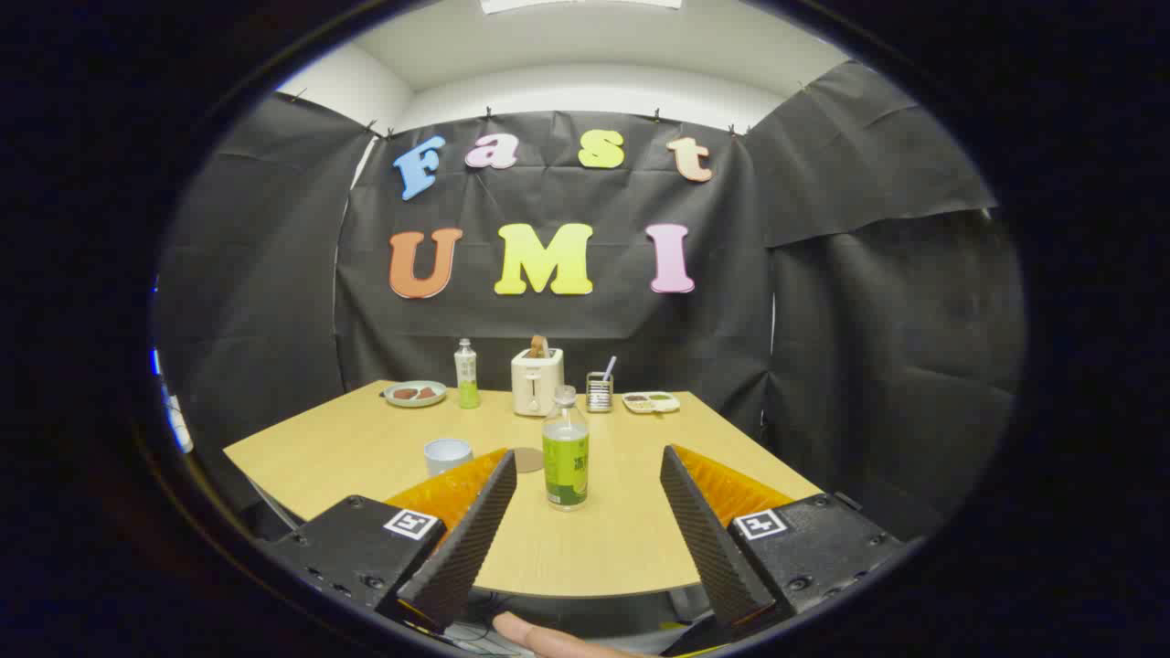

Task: Take the bottle from table, then pour the juice into the cup, finally place the bottle on the coaster

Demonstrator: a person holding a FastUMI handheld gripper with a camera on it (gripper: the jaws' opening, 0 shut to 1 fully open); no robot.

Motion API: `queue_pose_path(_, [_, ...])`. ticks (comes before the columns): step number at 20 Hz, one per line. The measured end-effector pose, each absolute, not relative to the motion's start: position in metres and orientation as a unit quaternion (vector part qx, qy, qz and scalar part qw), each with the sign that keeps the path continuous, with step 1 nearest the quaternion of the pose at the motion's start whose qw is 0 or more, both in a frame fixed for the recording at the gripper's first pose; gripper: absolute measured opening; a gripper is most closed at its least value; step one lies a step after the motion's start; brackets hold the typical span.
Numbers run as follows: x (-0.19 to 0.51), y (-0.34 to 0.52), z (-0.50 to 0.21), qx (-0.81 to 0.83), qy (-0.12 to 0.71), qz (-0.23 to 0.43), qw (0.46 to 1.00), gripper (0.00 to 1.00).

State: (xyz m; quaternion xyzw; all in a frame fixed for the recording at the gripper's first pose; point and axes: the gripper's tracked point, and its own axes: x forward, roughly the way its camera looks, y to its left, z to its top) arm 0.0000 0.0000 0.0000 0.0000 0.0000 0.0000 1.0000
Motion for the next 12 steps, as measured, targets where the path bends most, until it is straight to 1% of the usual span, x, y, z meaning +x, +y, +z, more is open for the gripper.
queue_pose_path(6, [-0.0003,-0.0017,-0.0021,-0.009,-0.017,-0.004,1.000,1.00])
queue_pose_path(12, [0.0035,0.0009,-0.0085,-0.003,-0.017,0.005,1.000,1.00])
